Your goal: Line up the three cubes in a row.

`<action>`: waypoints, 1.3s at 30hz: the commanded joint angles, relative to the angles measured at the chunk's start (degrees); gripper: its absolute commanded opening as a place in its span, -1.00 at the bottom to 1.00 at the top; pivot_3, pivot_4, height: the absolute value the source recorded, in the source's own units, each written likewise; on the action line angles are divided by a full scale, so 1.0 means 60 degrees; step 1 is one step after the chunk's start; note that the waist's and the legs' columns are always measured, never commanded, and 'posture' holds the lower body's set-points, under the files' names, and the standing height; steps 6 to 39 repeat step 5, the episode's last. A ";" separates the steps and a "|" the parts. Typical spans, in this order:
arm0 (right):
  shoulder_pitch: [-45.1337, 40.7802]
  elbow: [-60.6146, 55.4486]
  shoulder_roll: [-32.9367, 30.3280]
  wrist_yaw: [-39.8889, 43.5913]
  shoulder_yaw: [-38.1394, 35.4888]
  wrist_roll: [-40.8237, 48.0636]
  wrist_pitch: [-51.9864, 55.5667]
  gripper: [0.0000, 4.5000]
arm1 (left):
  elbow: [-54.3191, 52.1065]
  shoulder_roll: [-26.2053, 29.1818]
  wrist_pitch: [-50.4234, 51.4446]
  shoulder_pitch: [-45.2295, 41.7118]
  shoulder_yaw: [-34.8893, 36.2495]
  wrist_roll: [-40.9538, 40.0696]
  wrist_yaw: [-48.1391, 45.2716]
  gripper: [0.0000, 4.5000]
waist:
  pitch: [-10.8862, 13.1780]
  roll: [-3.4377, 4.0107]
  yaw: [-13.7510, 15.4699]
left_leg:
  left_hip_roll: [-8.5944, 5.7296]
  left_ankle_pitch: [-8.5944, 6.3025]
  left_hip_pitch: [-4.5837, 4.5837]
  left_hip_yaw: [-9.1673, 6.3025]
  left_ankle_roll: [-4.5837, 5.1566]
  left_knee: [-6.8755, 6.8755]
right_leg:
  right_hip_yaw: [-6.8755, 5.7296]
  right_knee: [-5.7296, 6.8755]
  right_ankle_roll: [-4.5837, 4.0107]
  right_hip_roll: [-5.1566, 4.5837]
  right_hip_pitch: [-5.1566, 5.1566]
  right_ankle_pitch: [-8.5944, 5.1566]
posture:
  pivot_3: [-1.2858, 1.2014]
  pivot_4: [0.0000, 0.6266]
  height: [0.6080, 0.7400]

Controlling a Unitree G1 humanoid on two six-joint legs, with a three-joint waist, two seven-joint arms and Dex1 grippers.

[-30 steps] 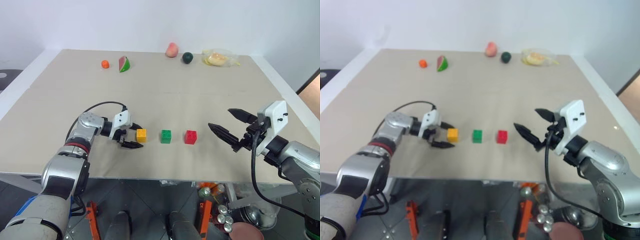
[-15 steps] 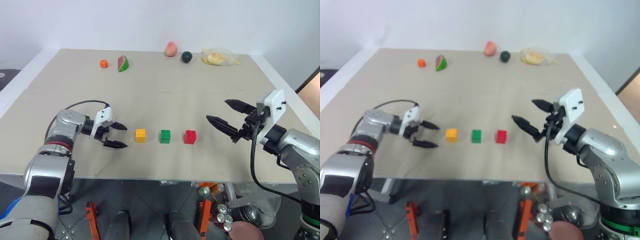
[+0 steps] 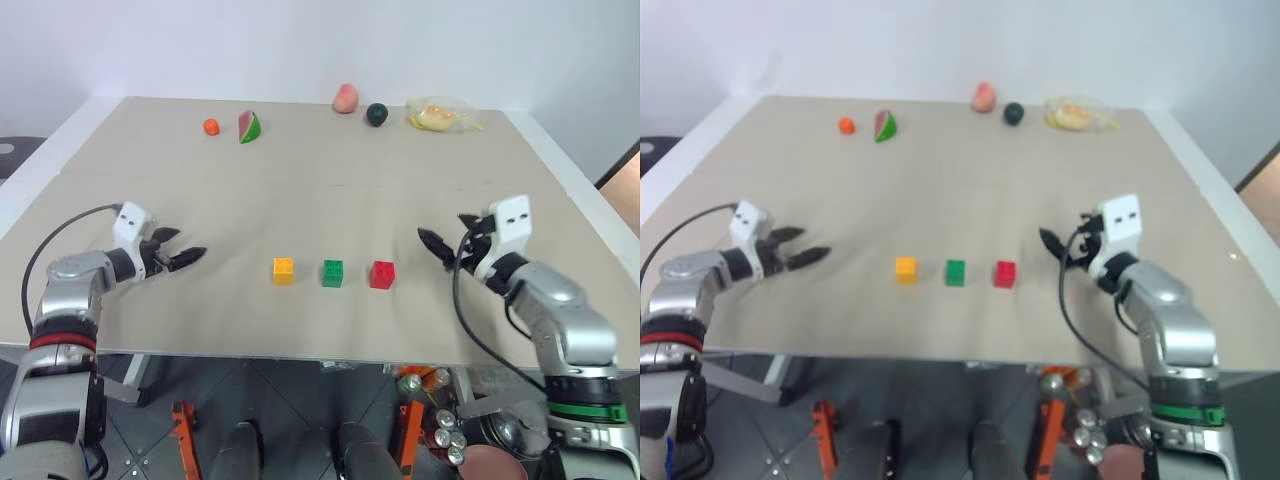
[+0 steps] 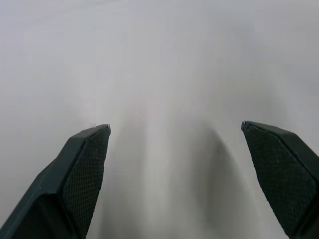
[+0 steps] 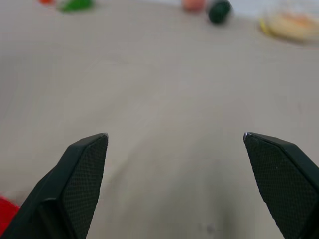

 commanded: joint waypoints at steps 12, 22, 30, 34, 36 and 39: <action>-0.0627 0.1029 0.0701 -0.1625 -0.0693 -0.0555 -0.0834 1.00 | -0.4528 -0.2030 0.2362 0.1367 0.0697 -0.0960 0.3670 0.94 | 0.0000 -0.0001 0.0011 | 0.0003 0.0019 0.0007 0.0001 -0.0016 0.0001 | -0.0001 -0.0003 -0.0008 0.0007 0.0002 0.0008 | 0.03 -0.52 1.00; -0.0627 0.1029 0.0701 -0.1625 -0.0693 -0.0555 -0.0834 1.00 | -0.4528 -0.2030 0.2362 0.1367 0.0697 -0.0960 0.3670 0.94 | 0.0000 -0.0001 0.0011 | 0.0003 0.0019 0.0007 0.0001 -0.0016 0.0001 | -0.0001 -0.0003 -0.0008 0.0007 0.0002 0.0008 | 0.03 -0.52 1.00; -0.0627 0.1029 0.0701 -0.1625 -0.0693 -0.0555 -0.0834 1.00 | -0.4528 -0.2030 0.2362 0.1367 0.0697 -0.0960 0.3670 0.94 | 0.0000 -0.0001 0.0011 | 0.0003 0.0019 0.0007 0.0001 -0.0016 0.0001 | -0.0001 -0.0003 -0.0008 0.0007 0.0002 0.0008 | 0.03 -0.52 1.00; -0.0627 0.1029 0.0701 -0.1625 -0.0693 -0.0555 -0.0834 1.00 | -0.4528 -0.2030 0.2362 0.1367 0.0697 -0.0960 0.3670 0.94 | 0.0000 -0.0001 0.0011 | 0.0003 0.0019 0.0007 0.0001 -0.0016 0.0001 | -0.0001 -0.0003 -0.0008 0.0007 0.0002 0.0008 | 0.03 -0.52 1.00; -0.0627 0.1029 0.0701 -0.1625 -0.0693 -0.0555 -0.0834 1.00 | -0.4528 -0.2030 0.2362 0.1367 0.0697 -0.0960 0.3670 0.94 | 0.0000 -0.0001 0.0011 | 0.0003 0.0019 0.0007 0.0001 -0.0016 0.0001 | -0.0001 -0.0003 -0.0008 0.0007 0.0002 0.0008 | 0.03 -0.52 1.00; -0.0627 0.1029 0.0701 -0.1625 -0.0693 -0.0555 -0.0834 1.00 | -0.4528 -0.2030 0.2362 0.1367 0.0697 -0.0960 0.3670 0.94 | 0.0000 -0.0001 0.0011 | 0.0003 0.0019 0.0007 0.0001 -0.0016 0.0001 | -0.0001 -0.0003 -0.0008 0.0007 0.0002 0.0008 | 0.03 -0.52 1.00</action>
